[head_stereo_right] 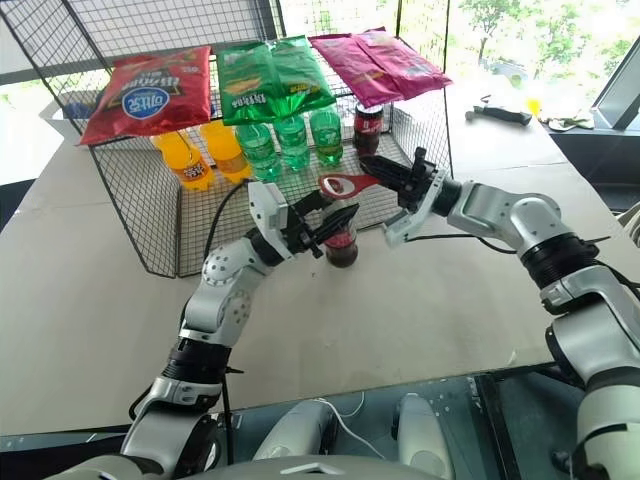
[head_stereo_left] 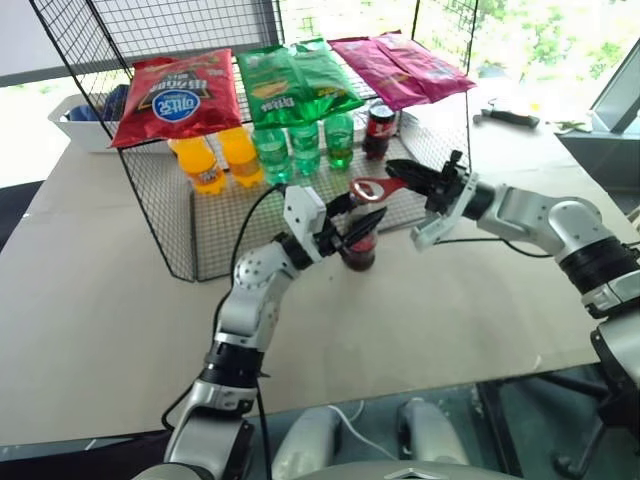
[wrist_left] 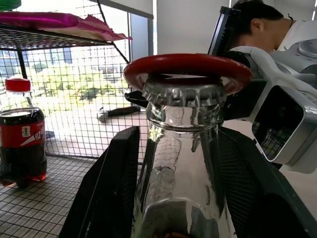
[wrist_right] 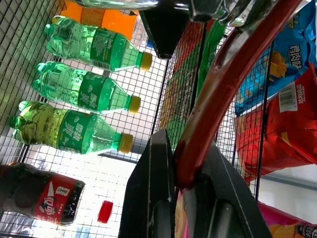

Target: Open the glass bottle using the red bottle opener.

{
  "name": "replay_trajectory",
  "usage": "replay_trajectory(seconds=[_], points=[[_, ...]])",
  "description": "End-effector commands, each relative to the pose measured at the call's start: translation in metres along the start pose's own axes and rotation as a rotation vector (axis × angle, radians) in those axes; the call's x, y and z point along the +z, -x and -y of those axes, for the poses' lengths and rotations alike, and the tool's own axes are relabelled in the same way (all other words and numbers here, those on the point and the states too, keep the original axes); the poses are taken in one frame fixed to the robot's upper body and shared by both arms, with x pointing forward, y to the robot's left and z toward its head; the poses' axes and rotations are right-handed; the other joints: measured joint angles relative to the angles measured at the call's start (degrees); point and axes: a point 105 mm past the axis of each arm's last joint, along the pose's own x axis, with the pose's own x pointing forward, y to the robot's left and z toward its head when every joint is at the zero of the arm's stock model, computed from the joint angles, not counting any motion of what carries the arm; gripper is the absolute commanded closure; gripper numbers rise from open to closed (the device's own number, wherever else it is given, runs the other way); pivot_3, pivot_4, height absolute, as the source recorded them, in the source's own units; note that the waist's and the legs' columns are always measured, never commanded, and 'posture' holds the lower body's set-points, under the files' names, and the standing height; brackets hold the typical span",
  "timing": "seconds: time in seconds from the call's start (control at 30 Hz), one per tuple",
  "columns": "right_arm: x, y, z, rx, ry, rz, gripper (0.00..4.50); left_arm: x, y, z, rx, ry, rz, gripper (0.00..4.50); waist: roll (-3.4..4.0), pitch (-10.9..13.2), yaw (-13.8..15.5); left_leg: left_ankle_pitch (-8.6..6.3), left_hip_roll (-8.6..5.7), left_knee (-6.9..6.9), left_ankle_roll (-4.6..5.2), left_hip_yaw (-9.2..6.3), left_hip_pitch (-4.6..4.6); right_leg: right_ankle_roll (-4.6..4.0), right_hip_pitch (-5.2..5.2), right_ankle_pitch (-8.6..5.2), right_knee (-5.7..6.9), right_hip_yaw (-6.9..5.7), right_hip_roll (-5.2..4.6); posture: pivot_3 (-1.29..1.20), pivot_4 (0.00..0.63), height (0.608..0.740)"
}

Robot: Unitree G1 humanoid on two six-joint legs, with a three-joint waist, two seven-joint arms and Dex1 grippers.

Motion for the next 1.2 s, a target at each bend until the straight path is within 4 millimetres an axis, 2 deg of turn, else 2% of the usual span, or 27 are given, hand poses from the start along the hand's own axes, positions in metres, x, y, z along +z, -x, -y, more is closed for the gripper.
replay_trajectory(seconds=[0.03,0.3,0.5,0.77,1.0,1.1,1.2], points=[[-0.052,0.014,0.041,-0.053,0.150,-0.145,4.50,-0.025,0.008,0.005,-0.002,0.051,-0.090,2.20,0.00,0.01,0.00,0.00,0.00,0.00,0.00,0.00,-0.01,0.00,0.00,0.00,-0.01,0.00,0.00,0.00,0.150,0.740],[-0.056,0.023,0.030,-0.018,0.169,-0.154,4.50,-0.029,0.007,0.006,-0.010,0.067,-0.100,2.20,0.00,0.02,0.11,0.00,-0.02,0.00,0.00,-0.01,-0.01,0.00,0.00,0.00,-0.02,-0.01,-0.01,0.00,0.150,0.740],[-0.065,0.036,0.017,0.033,0.213,-0.181,4.50,-0.034,-0.003,0.010,-0.036,0.087,-0.099,2.20,0.00,0.02,0.18,0.00,-0.05,0.01,0.00,0.00,-0.01,0.00,0.01,0.00,-0.02,-0.01,-0.03,0.00,0.150,0.740],[-0.078,0.037,0.031,0.024,0.289,-0.184,4.50,-0.037,-0.011,0.010,-0.045,0.101,-0.091,2.20,0.00,0.02,0.63,0.01,-0.11,0.01,0.01,-0.01,-0.02,0.00,0.01,0.00,-0.02,0.00,-0.07,0.00,0.150,0.740],[-0.080,0.038,0.033,0.021,0.301,-0.182,4.50,-0.040,-0.013,0.012,-0.050,0.107,-0.091,2.20,0.00,0.02,0.64,0.01,-0.12,0.00,0.01,-0.02,-0.03,0.00,0.01,0.00,-0.03,0.00,-0.07,0.00,0.150,0.740],[-0.084,0.040,0.033,-0.016,0.212,-0.226,4.50,-0.042,-0.013,0.014,-0.053,0.113,-0.094,2.20,0.00,0.02,0.65,0.01,-0.12,0.00,0.01,-0.01,-0.03,0.00,0.01,0.00,-0.03,0.00,-0.07,0.00,0.150,0.740],[-0.082,0.043,0.020,-0.045,0.054,-0.288,4.50,-0.042,-0.020,0.014,-0.052,0.108,-0.082,2.20,-0.01,0.02,0.62,0.01,-0.12,0.00,0.01,-0.01,-0.03,0.00,0.01,0.00,-0.05,0.00,-0.07,0.00,0.150,0.740]])
